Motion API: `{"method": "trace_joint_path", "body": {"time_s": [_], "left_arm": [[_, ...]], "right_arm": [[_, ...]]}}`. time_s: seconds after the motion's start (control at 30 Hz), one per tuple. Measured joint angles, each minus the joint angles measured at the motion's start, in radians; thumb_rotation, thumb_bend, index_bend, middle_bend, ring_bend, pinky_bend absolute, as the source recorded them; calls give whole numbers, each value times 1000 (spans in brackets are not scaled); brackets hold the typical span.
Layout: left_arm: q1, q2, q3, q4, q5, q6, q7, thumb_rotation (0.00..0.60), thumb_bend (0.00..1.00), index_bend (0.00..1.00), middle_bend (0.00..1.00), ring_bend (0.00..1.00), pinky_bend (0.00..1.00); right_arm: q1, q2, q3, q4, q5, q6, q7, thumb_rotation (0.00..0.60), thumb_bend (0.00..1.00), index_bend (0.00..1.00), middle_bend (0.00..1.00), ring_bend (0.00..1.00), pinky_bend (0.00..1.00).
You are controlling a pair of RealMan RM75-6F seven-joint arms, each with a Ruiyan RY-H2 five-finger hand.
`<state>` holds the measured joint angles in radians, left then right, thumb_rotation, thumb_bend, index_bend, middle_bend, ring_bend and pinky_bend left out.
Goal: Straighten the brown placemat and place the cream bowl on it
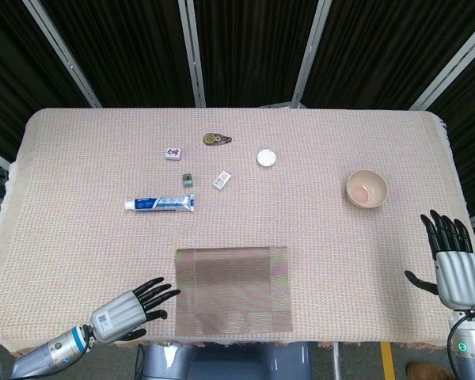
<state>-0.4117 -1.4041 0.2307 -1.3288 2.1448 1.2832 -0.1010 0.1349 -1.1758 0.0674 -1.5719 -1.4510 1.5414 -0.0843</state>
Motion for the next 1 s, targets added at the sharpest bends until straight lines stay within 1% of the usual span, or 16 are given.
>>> {"method": "trace_joint_path", "body": {"time_s": [0.17,0.3,0.4,0.7,0.87,1.0], "left_arm": [[6,-75,18,105,16,36,-20,600,254,366,0,0,0],[7,-155,28,192,25,66,-34,600,254,367,0,0,0],[-1,-201,29,229,29,73,-29,600,255,366,0,0,0],[-40,-276,20,271,14,47,-9,600,256,366,0,0,0],[-59,-283,16,271,0,29,-3,600,256,366,0,0,0],[-70,-287,28,266,-11,19,0,600,270,366,0,0,0]], "right_arm": [[1,0,4,5,1,-17,9,600,0,0,0,0,0],[2,2,9,5,-1,-22,14,600,0,0,0,0,0],[2,2,13,6,1,-26,19,600,0,0,0,0,0],[-4,5,22,10,-2,-19,35,600,0,0,0,0,0],[-8,8,27,11,-2,-16,45,600,0,0,0,0,0],[-9,9,29,12,-5,-19,49,600,0,0,0,0,0]]}}
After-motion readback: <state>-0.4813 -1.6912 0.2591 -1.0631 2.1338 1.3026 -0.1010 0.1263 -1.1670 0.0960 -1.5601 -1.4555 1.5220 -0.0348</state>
